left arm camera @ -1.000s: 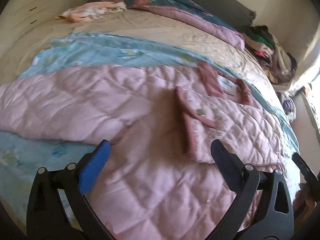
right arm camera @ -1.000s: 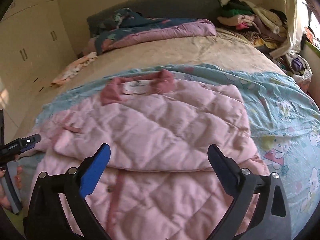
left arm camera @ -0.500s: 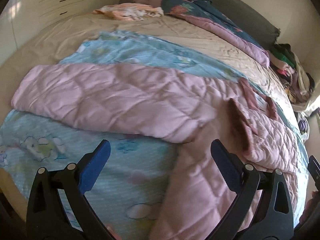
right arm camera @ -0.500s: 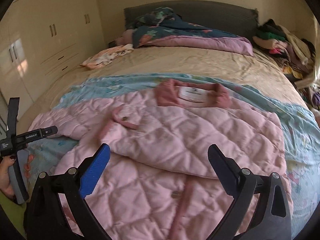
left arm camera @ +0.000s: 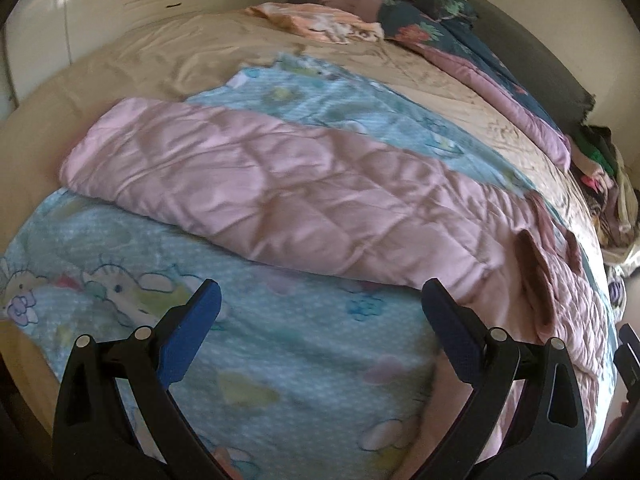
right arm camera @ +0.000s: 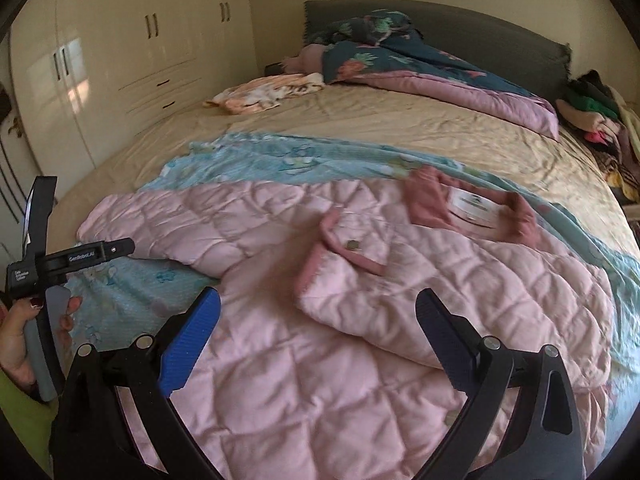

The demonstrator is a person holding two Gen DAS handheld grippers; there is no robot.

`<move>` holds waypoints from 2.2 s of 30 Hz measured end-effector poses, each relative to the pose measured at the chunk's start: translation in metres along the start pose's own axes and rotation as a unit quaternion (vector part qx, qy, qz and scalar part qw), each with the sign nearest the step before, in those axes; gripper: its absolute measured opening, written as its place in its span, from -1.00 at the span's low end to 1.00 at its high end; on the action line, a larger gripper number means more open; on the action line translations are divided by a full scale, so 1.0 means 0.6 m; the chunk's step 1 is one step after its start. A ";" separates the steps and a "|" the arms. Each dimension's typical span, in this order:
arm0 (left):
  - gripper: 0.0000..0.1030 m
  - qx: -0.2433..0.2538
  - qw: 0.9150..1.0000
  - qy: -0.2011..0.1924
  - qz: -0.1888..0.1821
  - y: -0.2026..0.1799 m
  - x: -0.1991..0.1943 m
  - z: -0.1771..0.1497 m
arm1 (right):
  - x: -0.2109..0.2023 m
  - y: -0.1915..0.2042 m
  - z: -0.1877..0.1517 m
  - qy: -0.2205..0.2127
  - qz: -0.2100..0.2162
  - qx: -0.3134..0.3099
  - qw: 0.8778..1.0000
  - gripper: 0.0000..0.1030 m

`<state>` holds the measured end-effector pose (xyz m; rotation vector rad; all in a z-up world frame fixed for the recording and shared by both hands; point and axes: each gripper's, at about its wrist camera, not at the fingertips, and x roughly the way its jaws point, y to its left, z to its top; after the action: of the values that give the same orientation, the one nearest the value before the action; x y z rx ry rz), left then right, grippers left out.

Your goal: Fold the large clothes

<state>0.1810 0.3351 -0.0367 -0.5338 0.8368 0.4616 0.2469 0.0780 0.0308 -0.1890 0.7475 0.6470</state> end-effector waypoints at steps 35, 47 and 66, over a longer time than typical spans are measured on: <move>-0.17 -0.171 0.980 -0.046 0.086 0.235 0.085 0.111 | 0.067 0.046 0.016 0.021 0.013 -0.013 1.000 0.89; -0.78 -0.066 0.986 -0.152 0.034 0.111 -0.082 0.136 | 0.017 0.018 0.008 -0.003 0.013 0.006 1.000 0.89; -0.85 0.065 0.973 -0.214 -0.048 -0.108 -0.222 0.105 | -0.100 -0.041 -0.007 -0.057 0.003 0.045 0.997 0.89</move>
<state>0.1758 0.3004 0.1204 -0.3340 0.4201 0.4104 0.2260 0.0280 0.0672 -0.0666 0.6657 0.6229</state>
